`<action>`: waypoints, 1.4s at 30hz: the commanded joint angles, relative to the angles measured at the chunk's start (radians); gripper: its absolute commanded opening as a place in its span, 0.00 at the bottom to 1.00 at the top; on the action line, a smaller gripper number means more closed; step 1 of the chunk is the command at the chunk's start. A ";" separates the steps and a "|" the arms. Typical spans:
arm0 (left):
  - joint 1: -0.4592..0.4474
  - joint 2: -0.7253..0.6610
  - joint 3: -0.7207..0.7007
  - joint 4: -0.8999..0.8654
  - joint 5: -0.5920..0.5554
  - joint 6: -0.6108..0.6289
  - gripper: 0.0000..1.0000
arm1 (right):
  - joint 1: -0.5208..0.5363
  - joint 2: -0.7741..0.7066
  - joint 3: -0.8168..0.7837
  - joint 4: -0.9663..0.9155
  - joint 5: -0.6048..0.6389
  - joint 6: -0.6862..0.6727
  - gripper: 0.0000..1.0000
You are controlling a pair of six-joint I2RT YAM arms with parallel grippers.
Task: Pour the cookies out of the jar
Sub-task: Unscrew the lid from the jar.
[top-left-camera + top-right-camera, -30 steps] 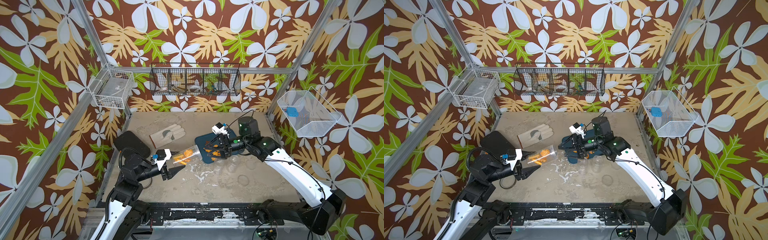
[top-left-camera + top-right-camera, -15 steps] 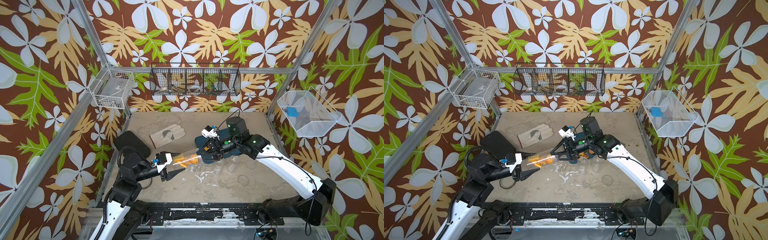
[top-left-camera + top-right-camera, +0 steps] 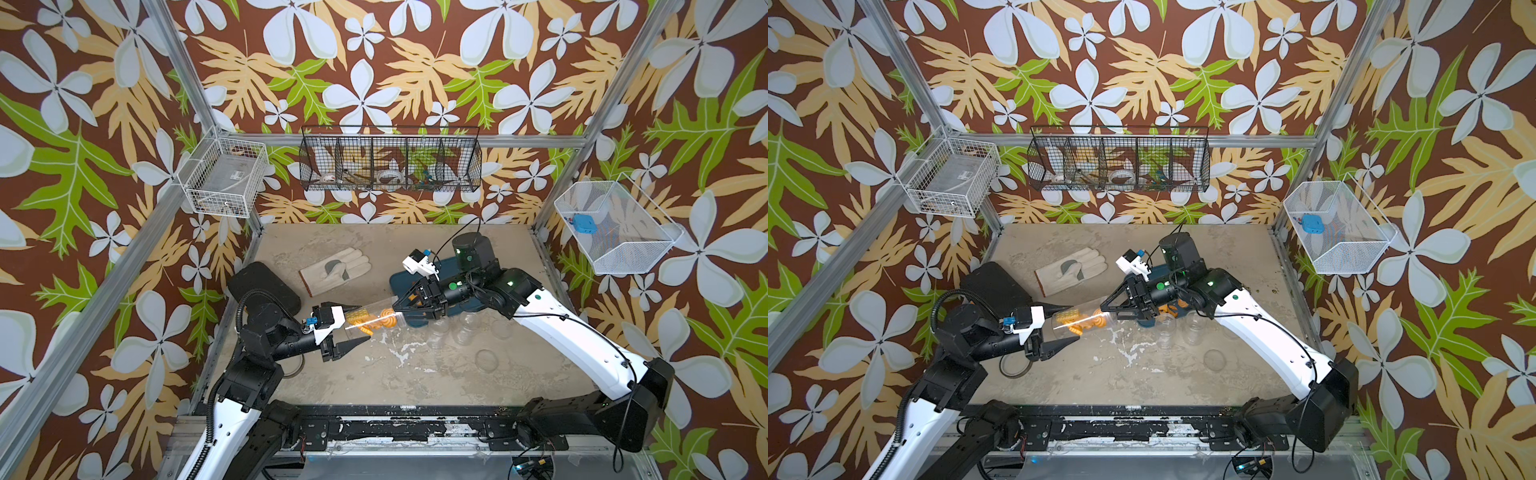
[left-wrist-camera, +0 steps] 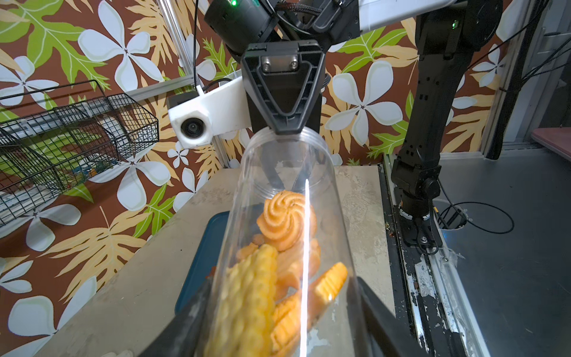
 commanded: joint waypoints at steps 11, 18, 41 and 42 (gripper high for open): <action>-0.001 0.073 0.025 0.046 0.328 -0.323 0.37 | 0.007 -0.069 -0.079 0.161 0.001 -0.580 0.49; -0.001 0.090 0.038 0.035 0.367 -0.357 0.37 | 0.007 -0.132 -0.178 0.251 0.157 -0.941 0.45; -0.001 0.103 0.024 0.027 0.400 -0.367 0.36 | 0.017 -0.313 -0.367 0.353 0.343 -1.668 0.44; -0.001 0.102 0.024 0.028 0.400 -0.366 0.36 | 0.017 -0.317 -0.374 0.353 0.348 -1.666 0.44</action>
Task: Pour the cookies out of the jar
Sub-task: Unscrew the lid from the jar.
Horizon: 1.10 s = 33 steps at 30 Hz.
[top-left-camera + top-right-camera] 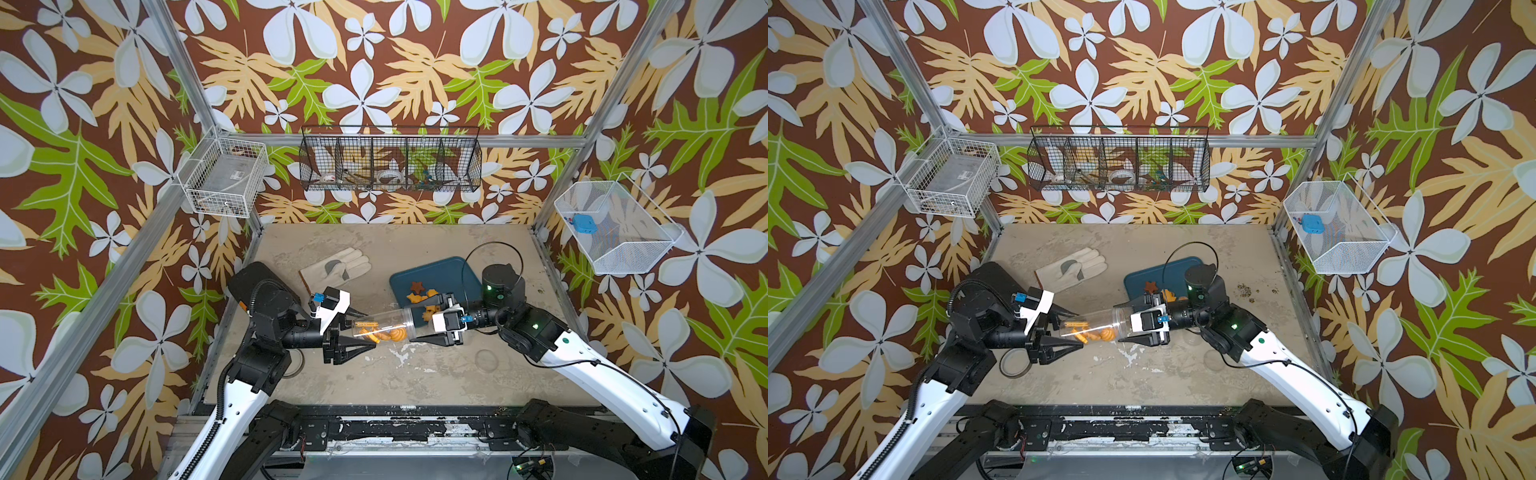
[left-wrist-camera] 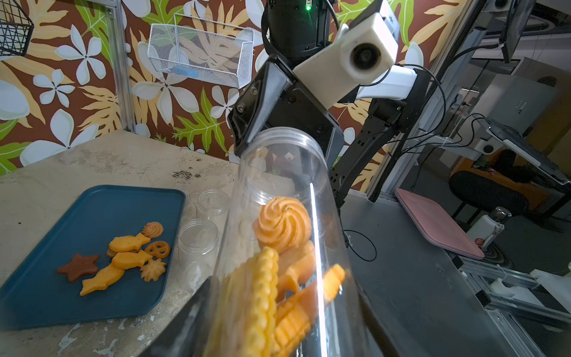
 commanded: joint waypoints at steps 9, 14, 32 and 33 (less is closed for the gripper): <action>-0.001 -0.009 0.003 -0.002 0.157 -0.006 0.36 | -0.009 -0.031 -0.027 0.055 0.161 -0.036 0.44; -0.002 -0.019 -0.002 -0.011 0.154 -0.007 0.36 | -0.010 -0.037 -0.030 0.066 0.159 -0.023 0.45; -0.002 -0.027 -0.013 0.002 0.148 -0.020 0.35 | -0.018 -0.083 -0.064 0.047 0.148 -0.011 0.45; -0.001 -0.027 -0.013 0.006 0.146 -0.022 0.35 | -0.018 -0.081 -0.064 0.047 0.146 -0.007 0.45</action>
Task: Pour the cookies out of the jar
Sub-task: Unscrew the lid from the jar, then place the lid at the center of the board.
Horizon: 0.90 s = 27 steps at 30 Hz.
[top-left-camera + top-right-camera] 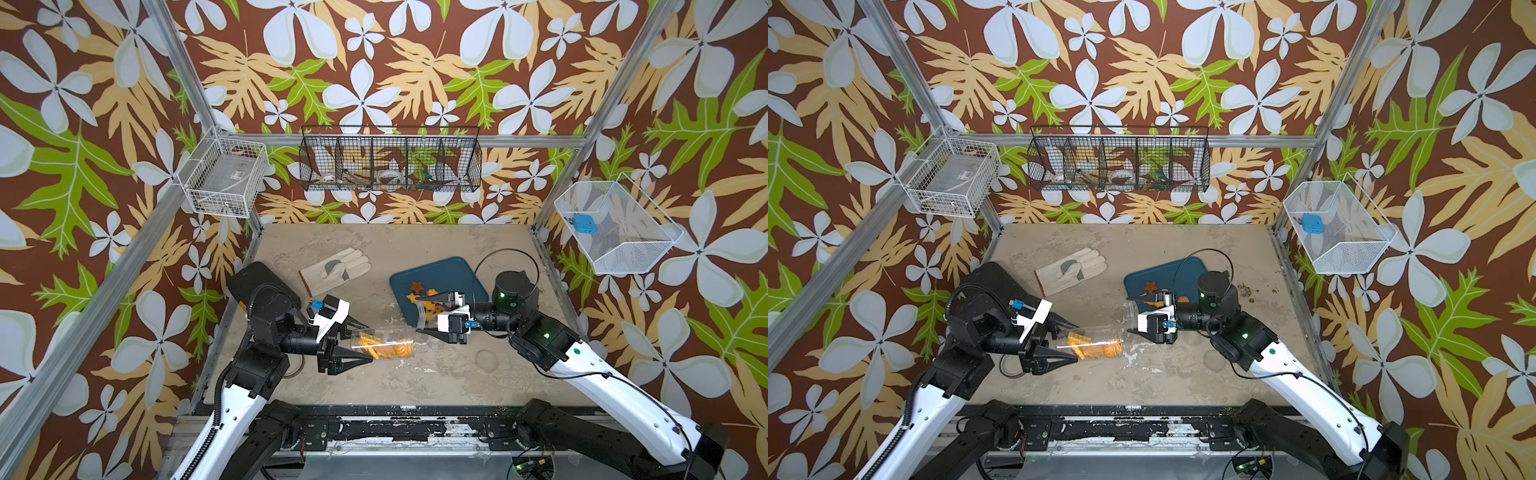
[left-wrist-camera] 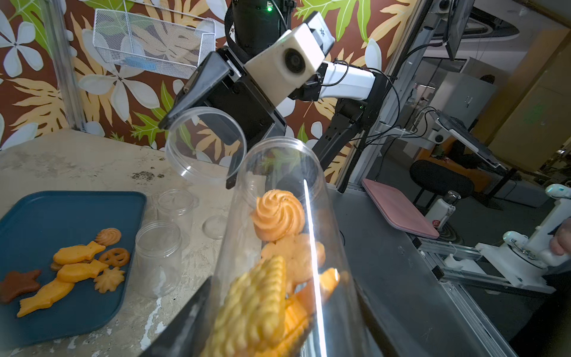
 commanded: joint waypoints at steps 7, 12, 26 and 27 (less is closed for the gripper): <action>0.002 -0.016 -0.016 0.034 0.009 -0.014 0.35 | -0.027 0.011 -0.011 0.046 0.022 0.104 0.47; 0.002 -0.039 -0.047 0.078 -0.010 -0.036 0.35 | -0.096 0.020 -0.021 0.105 0.039 0.297 0.46; 0.002 0.026 -0.134 0.382 -0.135 -0.094 0.35 | -0.119 0.045 0.217 -0.507 0.409 0.808 0.48; 0.002 0.033 -0.138 0.400 -0.148 -0.093 0.35 | -0.119 0.030 0.213 -0.542 0.409 0.847 0.48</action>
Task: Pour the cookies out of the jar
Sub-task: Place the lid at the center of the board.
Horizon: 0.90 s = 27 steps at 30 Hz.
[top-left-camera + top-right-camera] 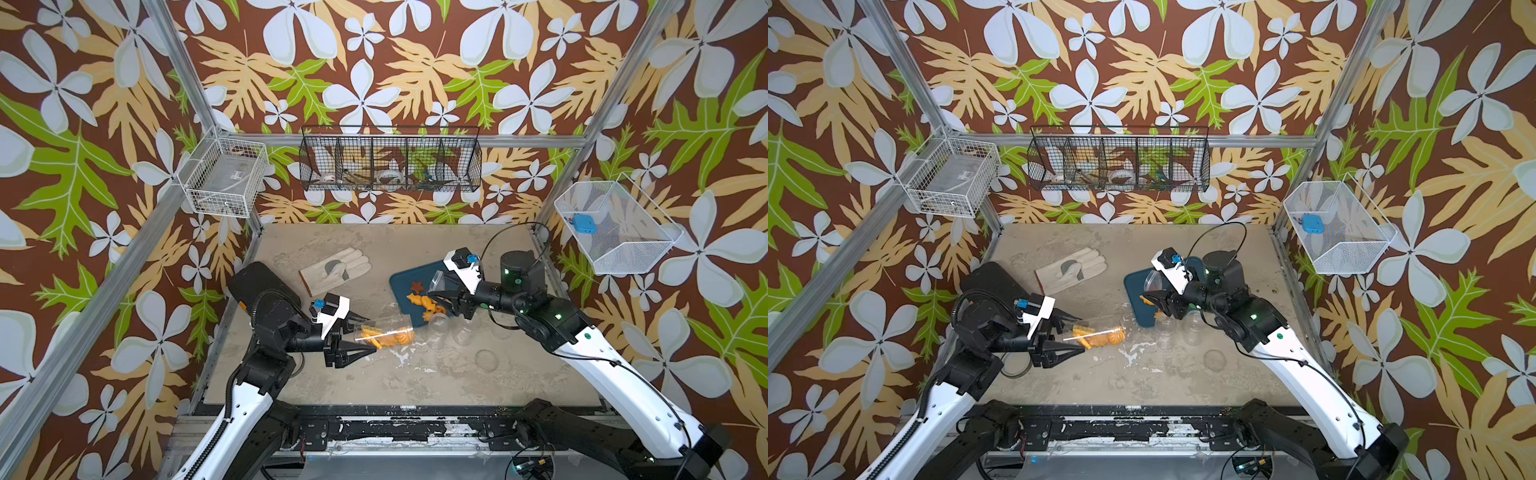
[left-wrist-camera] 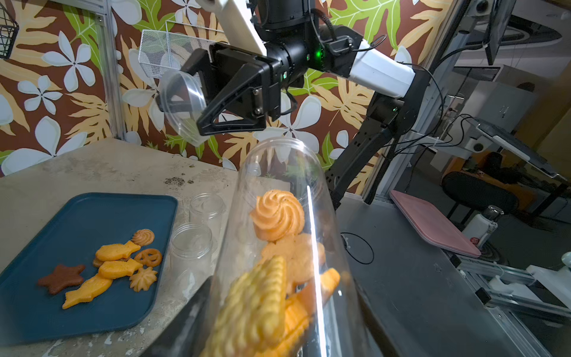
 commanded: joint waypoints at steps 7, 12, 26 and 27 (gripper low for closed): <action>0.002 0.089 -0.068 0.340 -0.082 -0.046 0.35 | 0.007 -0.108 -0.140 -0.413 0.036 0.372 0.52; 0.002 0.137 -0.081 0.413 -0.103 -0.035 0.35 | 0.053 -0.177 -0.315 -0.409 0.065 0.438 0.52; 0.002 0.168 -0.066 0.352 -0.140 0.030 0.35 | 0.067 -0.145 -0.571 -0.272 0.108 0.554 0.54; 0.002 0.168 -0.066 0.352 -0.143 0.031 0.35 | 0.067 -0.130 -0.569 -0.269 0.123 0.562 0.54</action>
